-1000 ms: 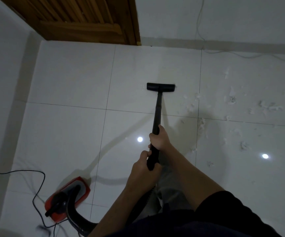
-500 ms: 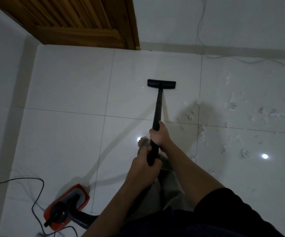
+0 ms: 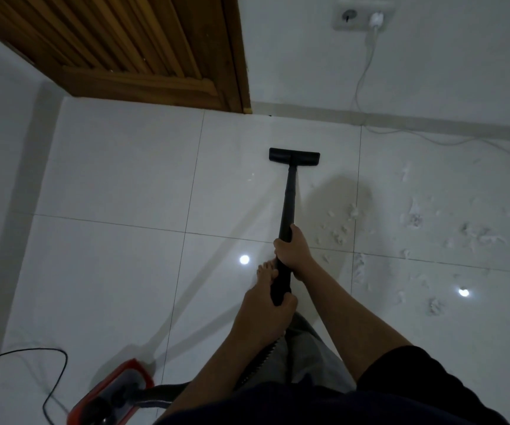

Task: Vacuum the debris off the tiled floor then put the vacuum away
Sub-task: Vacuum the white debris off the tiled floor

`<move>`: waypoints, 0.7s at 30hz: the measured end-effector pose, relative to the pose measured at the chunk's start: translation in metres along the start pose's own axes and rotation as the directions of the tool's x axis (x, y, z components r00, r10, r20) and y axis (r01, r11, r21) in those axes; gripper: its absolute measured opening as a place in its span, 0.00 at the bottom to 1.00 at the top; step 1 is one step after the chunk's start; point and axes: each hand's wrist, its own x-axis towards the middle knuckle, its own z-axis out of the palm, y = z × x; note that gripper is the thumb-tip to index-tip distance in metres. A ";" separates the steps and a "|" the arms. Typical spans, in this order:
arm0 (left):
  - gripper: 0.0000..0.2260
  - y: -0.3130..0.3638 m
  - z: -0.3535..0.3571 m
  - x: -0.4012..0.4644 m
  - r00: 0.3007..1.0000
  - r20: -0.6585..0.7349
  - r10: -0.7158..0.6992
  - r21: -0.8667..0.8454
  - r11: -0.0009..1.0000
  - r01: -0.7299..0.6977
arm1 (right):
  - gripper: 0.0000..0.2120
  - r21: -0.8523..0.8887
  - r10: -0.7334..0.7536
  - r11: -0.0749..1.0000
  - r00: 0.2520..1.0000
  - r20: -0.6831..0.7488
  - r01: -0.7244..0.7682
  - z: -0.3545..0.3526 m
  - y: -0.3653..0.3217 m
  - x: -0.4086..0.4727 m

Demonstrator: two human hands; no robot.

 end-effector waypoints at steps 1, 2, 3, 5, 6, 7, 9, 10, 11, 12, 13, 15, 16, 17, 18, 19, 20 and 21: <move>0.20 0.003 -0.003 0.004 1.000 0.003 0.003 0.001 1.000 -0.003 | 0.17 0.009 -0.002 1.000 1.000 0.000 0.002 0.000 -0.004 0.004; 0.20 0.006 -0.005 0.009 1.000 0.004 0.004 0.001 1.000 -0.004 | 0.18 0.011 -0.001 1.000 1.000 0.000 0.001 0.001 -0.008 0.008; 0.19 0.007 -0.007 0.014 1.000 0.005 0.000 -0.002 1.000 0.000 | 0.18 0.011 0.001 1.000 1.000 0.001 -0.001 0.001 -0.013 0.011; 0.18 0.013 -0.011 0.026 1.000 0.009 -0.008 0.002 1.000 0.008 | 0.18 0.028 0.012 1.000 1.000 0.009 -0.012 -0.001 -0.022 0.019; 0.16 0.016 -0.012 0.032 1.000 0.010 -0.009 0.011 1.000 0.009 | 0.18 0.051 0.022 0.998 1.000 0.017 -0.022 -0.002 -0.028 0.022; 0.14 0.019 -0.014 0.038 1.000 0.009 -0.009 0.020 1.000 0.009 | 0.18 0.072 0.029 0.997 0.999 0.022 -0.031 -0.004 -0.033 0.026; 0.12 0.026 -0.017 0.050 1.000 0.007 -0.003 0.025 1.000 0.003 | 0.19 0.089 0.030 0.996 0.999 0.020 -0.032 -0.008 -0.044 0.037; 0.10 0.030 -0.019 0.057 1.000 0.006 0.003 0.025 1.000 -0.003 | 0.19 0.082 0.028 0.996 0.999 0.018 -0.030 -0.009 -0.049 0.043; 0.10 0.032 -0.020 0.064 1.000 0.004 0.009 0.026 1.000 -0.009 | 0.19 0.079 0.029 0.996 0.999 0.019 -0.030 -0.011 -0.054 0.049; 0.10 0.035 -0.021 0.071 1.000 0.001 0.015 0.028 0.999 -0.015 | 0.18 0.086 0.031 0.996 0.999 0.018 -0.032 -0.013 -0.059 0.055; 0.11 0.037 -0.022 0.079 1.000 -0.002 0.020 0.028 0.999 -0.020 | 0.18 0.094 0.029 0.995 0.999 0.016 -0.030 -0.015 -0.065 0.060; 0.11 0.042 -0.023 0.093 1.000 -0.002 0.027 0.027 0.999 -0.027 | 0.18 0.102 0.025 0.994 1.000 0.011 -0.026 -0.019 -0.077 0.069; 0.10 0.046 -0.024 0.098 0.999 -0.002 0.034 0.026 0.999 -0.034 | 0.18 0.106 0.023 0.994 1.000 0.014 -0.024 -0.022 -0.081 0.073; 0.10 0.048 -0.025 0.104 0.999 0.003 0.041 0.019 0.999 -0.041 | 0.17 0.106 0.019 0.994 1.000 0.016 -0.021 -0.024 -0.086 0.077; 0.10 0.052 -0.026 0.108 0.999 0.012 0.042 -0.003 0.999 -0.042 | 0.16 0.109 0.014 0.994 1.000 0.020 -0.016 -0.027 -0.090 0.081; 0.10 0.054 -0.026 0.111 0.999 0.024 0.036 -0.036 0.999 -0.036 | 0.15 0.104 0.014 0.994 1.000 0.023 -0.017 -0.029 -0.094 0.083; 0.10 0.058 -0.026 0.115 0.999 0.036 0.028 -0.065 0.998 -0.025 | 0.14 0.101 0.016 0.995 1.000 0.024 -0.019 -0.031 -0.097 0.086; 0.10 0.060 -0.026 0.118 0.999 0.043 0.026 -0.077 0.997 -0.023 | 0.13 0.103 0.017 0.994 1.000 0.022 -0.019 -0.034 -0.100 0.088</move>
